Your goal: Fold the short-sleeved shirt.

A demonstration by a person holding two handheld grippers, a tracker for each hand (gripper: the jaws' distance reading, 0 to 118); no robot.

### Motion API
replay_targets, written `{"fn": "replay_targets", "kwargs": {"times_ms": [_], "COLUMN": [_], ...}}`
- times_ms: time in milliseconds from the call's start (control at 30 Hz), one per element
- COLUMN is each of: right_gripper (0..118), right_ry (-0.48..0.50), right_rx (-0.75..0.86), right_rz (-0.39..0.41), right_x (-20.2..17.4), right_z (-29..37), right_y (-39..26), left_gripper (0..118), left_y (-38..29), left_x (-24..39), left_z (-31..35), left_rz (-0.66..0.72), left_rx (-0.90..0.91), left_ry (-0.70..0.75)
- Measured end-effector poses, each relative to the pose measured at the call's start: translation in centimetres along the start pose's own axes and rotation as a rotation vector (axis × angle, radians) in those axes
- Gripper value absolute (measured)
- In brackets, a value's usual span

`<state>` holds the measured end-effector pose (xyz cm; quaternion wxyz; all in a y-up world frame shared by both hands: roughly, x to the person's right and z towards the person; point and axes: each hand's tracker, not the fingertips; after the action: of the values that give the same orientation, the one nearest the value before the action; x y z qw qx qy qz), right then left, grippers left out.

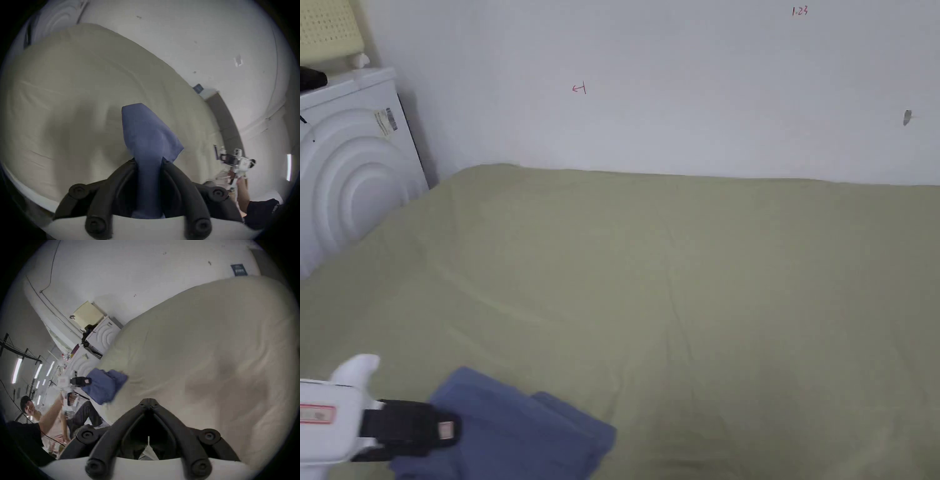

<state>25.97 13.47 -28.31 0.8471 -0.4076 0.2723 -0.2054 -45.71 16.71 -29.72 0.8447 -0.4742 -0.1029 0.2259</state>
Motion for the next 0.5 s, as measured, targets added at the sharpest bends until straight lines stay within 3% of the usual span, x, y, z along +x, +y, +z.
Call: {"fn": "replay_targets", "kwargs": {"times_ms": [100, 200, 300, 333, 367, 400, 433, 500], "right_gripper": [0, 0, 0, 0, 0, 0, 1, 1], "right_ry": [-0.084, -0.114, -0.129, -0.13, -0.127, -0.125, -0.126, -0.108], "right_rx": [-0.01, -0.029, -0.046, -0.048, -0.047, -0.049, -0.049, -0.039], "right_rz": [0.006, -0.019, -0.014, -0.007, -0.003, -0.001, 0.003, 0.024], "right_x": [0.3, 0.8, 0.6, 0.4, 0.2, -0.1, -0.5, -1.2], "right_z": [1.0, 1.2, 1.1, 1.1, 1.0, 0.9, 0.9, 1.2], "right_y": [0.0, -0.2, -0.6, -0.7, -0.8, -0.8, -0.8, -0.9], "left_gripper": [20, 20, 22, 33, 71, 98, 104, 100], "left_y": [2.8, 4.6, 5.1, 4.5, 4.0, 3.6, 3.0, 1.6], "left_x": [-5.3, -11.0, -14.5, -14.6, -15.1, -15.6, -15.9, -15.3], "left_z": [3.5, 6.3, 6.9, 6.7, 6.4, 6.0, 6.1, 7.0], "left_rz": [0.006, 0.095, 0.077, 0.08, 0.107, 0.13, 0.153, 0.159], "left_rx": [-0.028, -0.024, -0.036, -0.031, -0.03, -0.046, -0.034, -0.041], "left_ry": [0.149, 0.234, 0.319, 0.358, 0.389, 0.429, 0.444, 0.447]}}
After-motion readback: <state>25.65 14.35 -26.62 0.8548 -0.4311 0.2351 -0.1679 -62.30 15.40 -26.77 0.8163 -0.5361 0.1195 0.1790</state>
